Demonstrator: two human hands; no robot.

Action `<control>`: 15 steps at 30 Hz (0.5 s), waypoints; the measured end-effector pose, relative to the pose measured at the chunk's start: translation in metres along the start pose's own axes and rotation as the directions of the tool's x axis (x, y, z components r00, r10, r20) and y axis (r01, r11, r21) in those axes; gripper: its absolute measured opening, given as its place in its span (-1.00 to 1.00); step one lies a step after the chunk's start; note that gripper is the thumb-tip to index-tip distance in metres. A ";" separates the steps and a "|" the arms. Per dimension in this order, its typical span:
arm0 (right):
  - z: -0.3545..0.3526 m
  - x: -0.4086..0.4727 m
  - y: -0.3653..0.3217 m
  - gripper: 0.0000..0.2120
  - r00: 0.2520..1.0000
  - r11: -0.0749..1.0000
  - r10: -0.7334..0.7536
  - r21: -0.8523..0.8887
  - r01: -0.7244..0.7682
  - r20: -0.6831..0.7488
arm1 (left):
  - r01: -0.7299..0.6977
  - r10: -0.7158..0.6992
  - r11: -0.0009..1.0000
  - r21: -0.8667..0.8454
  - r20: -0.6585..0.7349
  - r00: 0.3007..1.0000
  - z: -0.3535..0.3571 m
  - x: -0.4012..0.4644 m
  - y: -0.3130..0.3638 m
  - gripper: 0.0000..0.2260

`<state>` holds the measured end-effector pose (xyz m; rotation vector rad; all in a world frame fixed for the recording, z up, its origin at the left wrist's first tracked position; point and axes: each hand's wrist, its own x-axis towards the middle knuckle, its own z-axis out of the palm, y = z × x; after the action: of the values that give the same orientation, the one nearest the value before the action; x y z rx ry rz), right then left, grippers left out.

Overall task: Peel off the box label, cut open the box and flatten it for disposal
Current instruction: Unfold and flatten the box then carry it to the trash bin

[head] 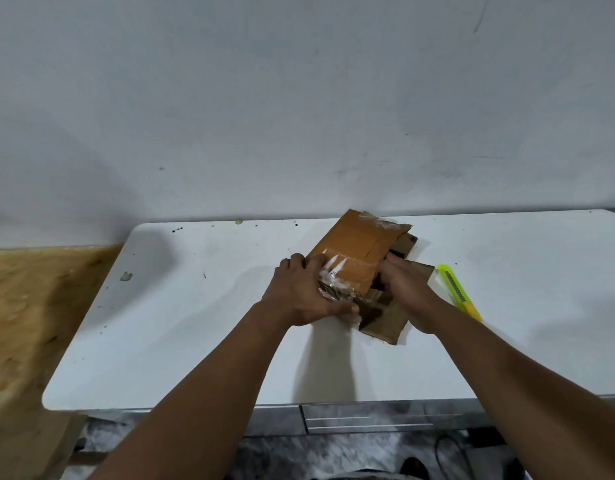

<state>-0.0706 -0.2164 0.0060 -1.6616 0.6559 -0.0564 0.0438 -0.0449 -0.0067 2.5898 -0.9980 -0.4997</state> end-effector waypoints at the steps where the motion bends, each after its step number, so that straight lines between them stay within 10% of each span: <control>1: 0.002 0.000 0.000 -0.77 1.000 1.000 -0.015 0.002 0.015 0.001 | 0.005 -0.005 1.000 0.012 -0.017 1.000 0.002 0.000 0.001 0.00; 15: 0.018 -0.005 0.005 -0.57 0.999 1.000 0.016 0.026 -0.015 -0.042 | -0.019 0.000 0.996 -0.088 -0.215 0.977 0.029 -0.007 0.014 -0.36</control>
<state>-0.0696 -0.1982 -0.0009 -1.6343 0.6977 -0.0881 0.0181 -0.0548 -0.0255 2.4939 -0.8938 -0.2478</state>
